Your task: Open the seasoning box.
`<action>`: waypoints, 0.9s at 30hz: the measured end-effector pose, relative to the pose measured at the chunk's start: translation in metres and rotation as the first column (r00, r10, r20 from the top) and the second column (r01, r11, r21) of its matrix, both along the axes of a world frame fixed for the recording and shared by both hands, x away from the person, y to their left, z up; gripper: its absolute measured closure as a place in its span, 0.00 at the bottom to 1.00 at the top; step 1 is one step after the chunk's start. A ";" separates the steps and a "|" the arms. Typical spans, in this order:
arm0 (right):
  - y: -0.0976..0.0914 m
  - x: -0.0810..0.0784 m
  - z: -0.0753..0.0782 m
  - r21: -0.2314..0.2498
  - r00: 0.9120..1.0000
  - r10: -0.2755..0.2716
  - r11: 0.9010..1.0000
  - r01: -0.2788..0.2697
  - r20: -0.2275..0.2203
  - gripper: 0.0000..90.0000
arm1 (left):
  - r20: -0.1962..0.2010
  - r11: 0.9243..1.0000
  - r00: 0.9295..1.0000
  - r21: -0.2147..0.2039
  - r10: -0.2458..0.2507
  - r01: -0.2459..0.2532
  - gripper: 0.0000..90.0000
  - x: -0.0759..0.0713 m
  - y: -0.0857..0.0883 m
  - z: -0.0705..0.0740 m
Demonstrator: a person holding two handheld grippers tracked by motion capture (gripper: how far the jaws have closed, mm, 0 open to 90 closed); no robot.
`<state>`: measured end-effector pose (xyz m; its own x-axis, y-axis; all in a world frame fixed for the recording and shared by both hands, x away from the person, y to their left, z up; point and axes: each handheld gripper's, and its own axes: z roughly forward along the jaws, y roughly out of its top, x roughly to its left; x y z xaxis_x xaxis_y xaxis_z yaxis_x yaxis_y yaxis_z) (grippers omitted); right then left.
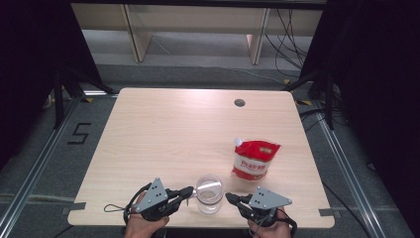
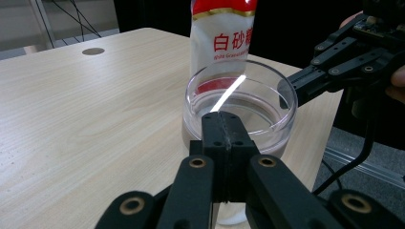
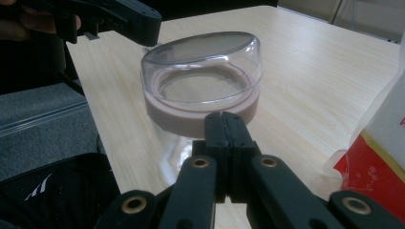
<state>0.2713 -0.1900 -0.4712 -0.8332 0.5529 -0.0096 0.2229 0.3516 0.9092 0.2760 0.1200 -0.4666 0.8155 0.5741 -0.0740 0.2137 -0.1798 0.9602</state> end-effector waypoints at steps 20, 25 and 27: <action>0.006 0.007 0.000 0.001 1.000 0.024 1.000 -0.024 0.014 1.00 | 0.004 1.000 1.000 -0.019 -0.009 0.009 0.99 0.001 0.002 -0.002; 0.007 0.008 0.002 0.012 0.999 0.030 0.999 -0.030 0.014 1.00 | 0.003 1.000 1.000 -0.017 -0.010 0.010 0.99 0.001 0.002 -0.002; 0.007 0.008 0.003 0.004 0.999 0.037 0.999 -0.037 0.020 1.00 | 0.005 1.000 1.000 -0.019 -0.009 0.009 0.99 0.001 0.001 -0.002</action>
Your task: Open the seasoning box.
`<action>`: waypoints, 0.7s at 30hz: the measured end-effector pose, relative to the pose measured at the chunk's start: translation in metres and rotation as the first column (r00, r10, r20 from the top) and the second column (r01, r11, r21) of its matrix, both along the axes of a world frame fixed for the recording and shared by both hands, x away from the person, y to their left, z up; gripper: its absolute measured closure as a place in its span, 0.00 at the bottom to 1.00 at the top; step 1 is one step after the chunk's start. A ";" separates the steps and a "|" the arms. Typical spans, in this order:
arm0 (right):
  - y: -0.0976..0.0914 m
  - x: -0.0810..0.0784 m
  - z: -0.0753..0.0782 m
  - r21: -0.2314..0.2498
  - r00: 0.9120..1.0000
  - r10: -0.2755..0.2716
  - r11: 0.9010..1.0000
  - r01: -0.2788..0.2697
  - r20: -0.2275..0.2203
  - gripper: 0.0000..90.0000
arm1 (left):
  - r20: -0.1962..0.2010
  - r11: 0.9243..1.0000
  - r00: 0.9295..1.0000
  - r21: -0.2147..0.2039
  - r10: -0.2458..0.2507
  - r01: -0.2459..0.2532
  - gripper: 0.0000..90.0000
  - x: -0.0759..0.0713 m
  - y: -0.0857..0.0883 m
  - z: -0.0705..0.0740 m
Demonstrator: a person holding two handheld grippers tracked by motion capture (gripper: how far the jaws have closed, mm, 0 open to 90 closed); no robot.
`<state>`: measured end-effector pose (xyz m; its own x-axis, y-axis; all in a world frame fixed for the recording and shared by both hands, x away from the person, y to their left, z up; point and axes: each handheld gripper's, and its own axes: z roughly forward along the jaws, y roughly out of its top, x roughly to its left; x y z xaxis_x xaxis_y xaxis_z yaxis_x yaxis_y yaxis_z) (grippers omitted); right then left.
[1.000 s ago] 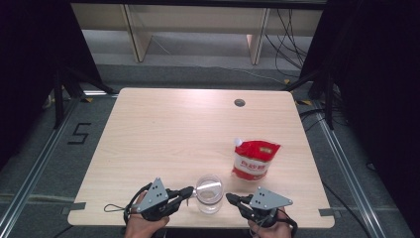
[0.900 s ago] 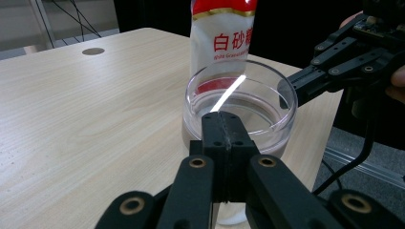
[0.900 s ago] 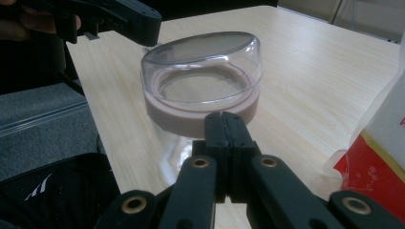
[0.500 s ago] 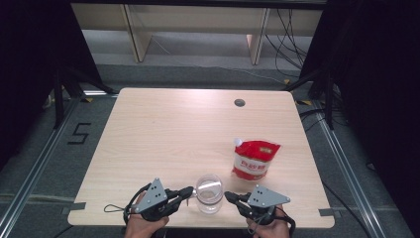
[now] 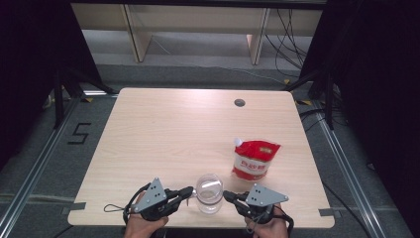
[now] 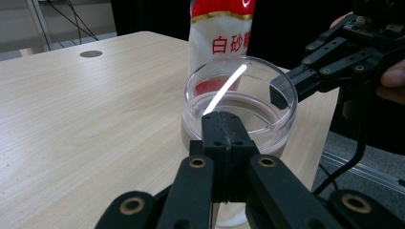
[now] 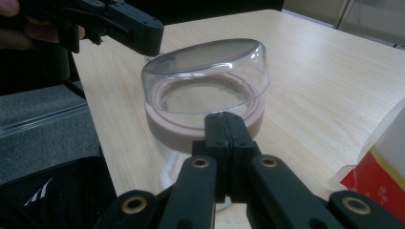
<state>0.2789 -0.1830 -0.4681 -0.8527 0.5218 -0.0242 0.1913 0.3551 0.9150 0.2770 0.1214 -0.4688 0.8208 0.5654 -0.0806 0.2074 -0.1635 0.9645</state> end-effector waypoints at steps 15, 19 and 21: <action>-0.001 0.001 0.005 0.039 1.000 0.004 0.999 -0.005 0.003 1.00 | -0.061 1.000 0.998 0.019 0.019 -0.018 0.71 0.000 0.018 0.004; 0.000 0.001 0.007 0.036 1.000 0.006 0.999 -0.007 0.017 1.00 | -0.068 0.999 0.997 0.031 0.021 -0.019 0.64 -0.004 0.022 0.002; 0.000 0.000 0.009 0.032 1.000 0.001 0.999 -0.001 0.011 1.00 | -0.073 0.999 0.997 0.041 0.013 -0.010 0.60 -0.005 0.022 0.000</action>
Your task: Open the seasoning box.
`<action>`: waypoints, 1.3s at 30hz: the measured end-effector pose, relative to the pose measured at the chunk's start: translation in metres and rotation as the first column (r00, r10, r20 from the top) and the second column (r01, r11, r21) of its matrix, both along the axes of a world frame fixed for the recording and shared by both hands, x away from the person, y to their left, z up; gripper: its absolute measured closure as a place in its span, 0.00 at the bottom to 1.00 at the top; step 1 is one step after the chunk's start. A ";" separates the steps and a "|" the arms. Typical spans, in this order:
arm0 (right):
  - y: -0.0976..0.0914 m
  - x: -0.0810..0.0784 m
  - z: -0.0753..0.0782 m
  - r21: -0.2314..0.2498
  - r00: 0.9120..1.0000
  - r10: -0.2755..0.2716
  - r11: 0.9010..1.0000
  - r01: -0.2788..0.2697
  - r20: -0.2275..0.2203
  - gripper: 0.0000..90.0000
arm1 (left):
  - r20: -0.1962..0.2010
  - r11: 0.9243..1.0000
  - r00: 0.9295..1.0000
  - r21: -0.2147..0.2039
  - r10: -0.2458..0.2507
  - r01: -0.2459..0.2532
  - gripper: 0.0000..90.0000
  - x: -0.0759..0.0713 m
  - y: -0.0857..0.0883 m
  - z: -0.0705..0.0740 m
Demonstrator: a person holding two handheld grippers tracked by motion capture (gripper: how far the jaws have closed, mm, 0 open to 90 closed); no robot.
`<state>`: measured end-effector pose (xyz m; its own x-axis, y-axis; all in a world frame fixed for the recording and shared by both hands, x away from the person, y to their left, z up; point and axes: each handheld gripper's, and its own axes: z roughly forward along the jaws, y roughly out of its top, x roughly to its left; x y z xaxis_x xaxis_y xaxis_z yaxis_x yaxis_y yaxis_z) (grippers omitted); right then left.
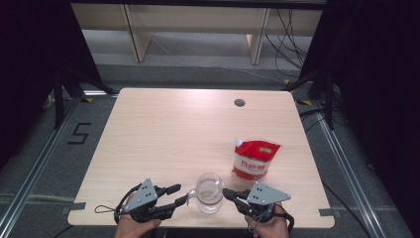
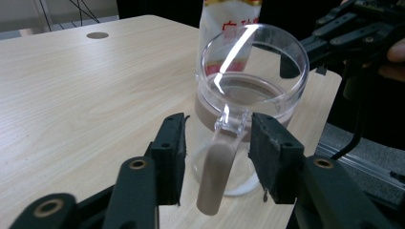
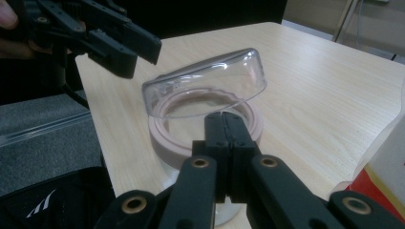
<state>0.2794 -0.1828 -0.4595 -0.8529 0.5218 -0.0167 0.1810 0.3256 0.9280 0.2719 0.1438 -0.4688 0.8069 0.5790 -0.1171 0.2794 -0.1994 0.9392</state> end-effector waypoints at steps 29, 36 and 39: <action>0.021 -0.008 0.009 0.040 0.999 0.016 0.999 -0.018 0.034 1.00 | -0.109 0.986 0.992 0.160 0.066 -0.048 0.38 -0.006 0.020 -0.029; 0.029 -0.009 0.008 0.052 0.999 0.027 0.998 -0.029 0.044 1.00 | -0.126 0.988 0.990 0.147 0.055 -0.036 0.35 -0.009 0.017 -0.032; 0.031 -0.009 0.010 0.048 0.998 0.038 0.998 -0.040 0.041 1.00 | -0.127 0.990 0.990 0.139 0.057 -0.039 0.34 -0.009 0.017 -0.033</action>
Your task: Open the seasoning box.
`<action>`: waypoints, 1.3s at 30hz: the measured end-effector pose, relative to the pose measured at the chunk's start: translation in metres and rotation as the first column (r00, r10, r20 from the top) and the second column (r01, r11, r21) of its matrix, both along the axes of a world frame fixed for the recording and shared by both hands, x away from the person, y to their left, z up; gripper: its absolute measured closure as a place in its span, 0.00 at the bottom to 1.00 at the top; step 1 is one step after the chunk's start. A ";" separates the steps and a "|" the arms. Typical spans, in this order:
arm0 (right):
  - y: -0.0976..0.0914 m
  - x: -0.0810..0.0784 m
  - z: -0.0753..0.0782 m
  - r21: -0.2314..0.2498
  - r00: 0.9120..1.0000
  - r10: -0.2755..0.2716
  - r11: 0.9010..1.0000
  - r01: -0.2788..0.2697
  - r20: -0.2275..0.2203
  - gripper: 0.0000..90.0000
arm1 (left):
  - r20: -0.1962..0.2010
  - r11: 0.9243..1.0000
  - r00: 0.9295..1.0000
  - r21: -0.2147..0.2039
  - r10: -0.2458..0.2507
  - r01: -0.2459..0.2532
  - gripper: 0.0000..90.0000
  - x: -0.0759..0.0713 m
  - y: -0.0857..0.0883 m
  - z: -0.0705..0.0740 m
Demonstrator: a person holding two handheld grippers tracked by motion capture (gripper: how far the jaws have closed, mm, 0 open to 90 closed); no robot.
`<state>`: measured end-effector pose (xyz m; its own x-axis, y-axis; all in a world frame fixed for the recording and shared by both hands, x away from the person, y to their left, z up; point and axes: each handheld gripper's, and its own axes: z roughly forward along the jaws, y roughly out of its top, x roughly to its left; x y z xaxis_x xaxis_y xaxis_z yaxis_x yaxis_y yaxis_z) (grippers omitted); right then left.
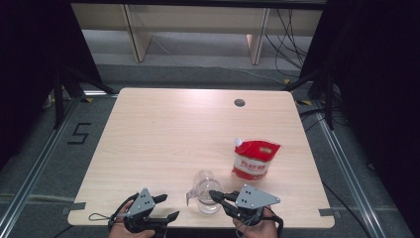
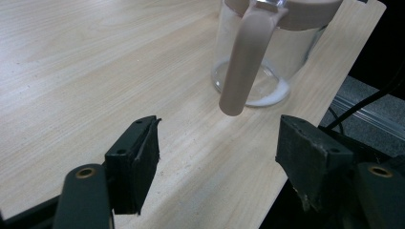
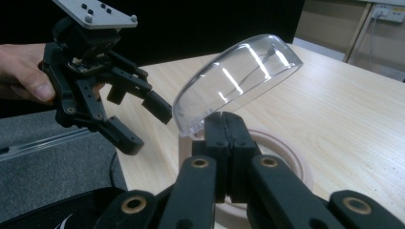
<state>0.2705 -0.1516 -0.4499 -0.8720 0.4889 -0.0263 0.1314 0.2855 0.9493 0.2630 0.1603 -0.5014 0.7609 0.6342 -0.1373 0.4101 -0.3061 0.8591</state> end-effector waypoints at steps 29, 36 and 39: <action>0.022 -0.004 0.001 -0.003 0.997 0.076 0.997 -0.076 -0.007 0.98 | 0.010 1.000 1.000 -0.001 -0.002 0.002 0.32 0.001 0.002 0.000; 0.014 -0.004 0.002 -0.002 0.999 0.045 0.999 -0.045 0.003 0.95 | 0.008 1.000 1.000 -0.002 -0.003 0.003 0.32 0.001 0.002 0.000; 0.004 -0.002 0.004 -0.009 1.000 0.018 1.000 -0.018 0.009 0.92 | 0.008 1.000 1.000 0.014 0.001 -0.001 0.32 0.001 0.004 0.001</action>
<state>0.2683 -0.1478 -0.4463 -0.8803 0.4728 -0.0386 0.1173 0.2959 0.9480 0.2639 0.1645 -0.5000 0.7610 0.6371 -0.1221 0.4035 -0.3175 0.8581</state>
